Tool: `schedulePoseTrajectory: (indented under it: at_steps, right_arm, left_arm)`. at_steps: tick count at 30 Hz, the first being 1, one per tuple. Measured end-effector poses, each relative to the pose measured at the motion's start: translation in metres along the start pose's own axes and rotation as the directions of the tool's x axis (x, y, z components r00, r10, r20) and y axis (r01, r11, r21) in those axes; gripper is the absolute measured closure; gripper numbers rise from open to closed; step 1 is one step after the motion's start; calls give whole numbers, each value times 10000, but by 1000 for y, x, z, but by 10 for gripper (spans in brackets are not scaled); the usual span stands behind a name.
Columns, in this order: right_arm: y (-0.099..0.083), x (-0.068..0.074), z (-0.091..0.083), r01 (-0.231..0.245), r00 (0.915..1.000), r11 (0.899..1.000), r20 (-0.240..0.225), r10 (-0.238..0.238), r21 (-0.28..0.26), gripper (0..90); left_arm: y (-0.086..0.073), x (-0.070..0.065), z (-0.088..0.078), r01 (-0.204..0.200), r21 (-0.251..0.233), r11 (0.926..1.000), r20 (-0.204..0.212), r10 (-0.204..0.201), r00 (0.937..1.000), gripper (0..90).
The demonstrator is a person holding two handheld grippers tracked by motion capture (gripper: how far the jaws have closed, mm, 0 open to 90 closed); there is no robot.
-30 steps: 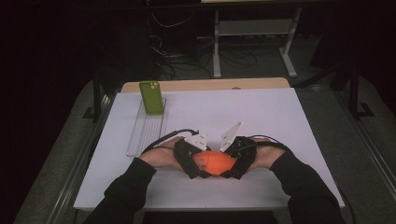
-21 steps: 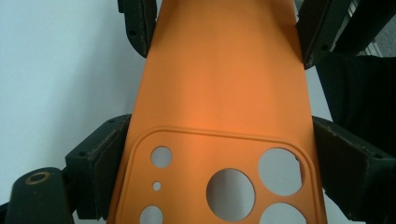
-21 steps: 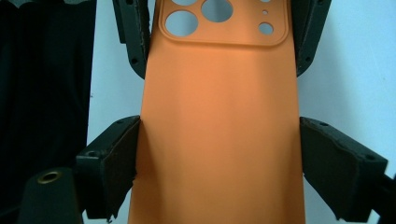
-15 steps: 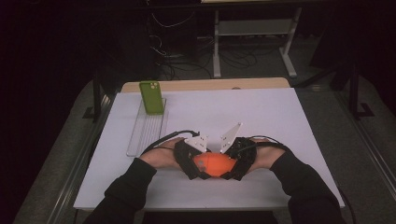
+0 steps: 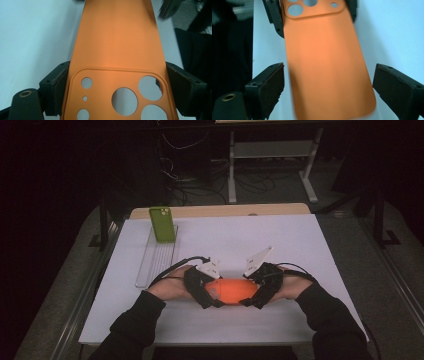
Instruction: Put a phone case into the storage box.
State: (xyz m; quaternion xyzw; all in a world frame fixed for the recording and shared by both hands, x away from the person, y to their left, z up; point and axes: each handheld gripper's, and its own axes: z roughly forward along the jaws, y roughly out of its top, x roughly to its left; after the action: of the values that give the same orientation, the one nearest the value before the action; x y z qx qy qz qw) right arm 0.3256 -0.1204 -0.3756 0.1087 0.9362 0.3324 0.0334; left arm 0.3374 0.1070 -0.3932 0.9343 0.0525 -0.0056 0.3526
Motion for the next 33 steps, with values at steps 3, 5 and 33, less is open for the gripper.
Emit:
schedulePoseTrajectory:
  at_steps: [3,5,33]
  right_arm:
    - [-9,-5,-9,-628,9969,9974,458,644,-362,84]
    - [-15,-8,-15,-1107,9913,9919,649,1147,-624,78]
    - [-43,10,2,-3154,8230,8651,3415,4540,-3900,53]
  left_arm:
    - [-3,3,-2,535,-18,9986,-570,-536,9969,155]
    - [-5,5,-3,998,-219,9948,-876,-1014,9910,154]
    - [-9,21,-22,2988,-799,9510,-2720,-3092,9113,152]
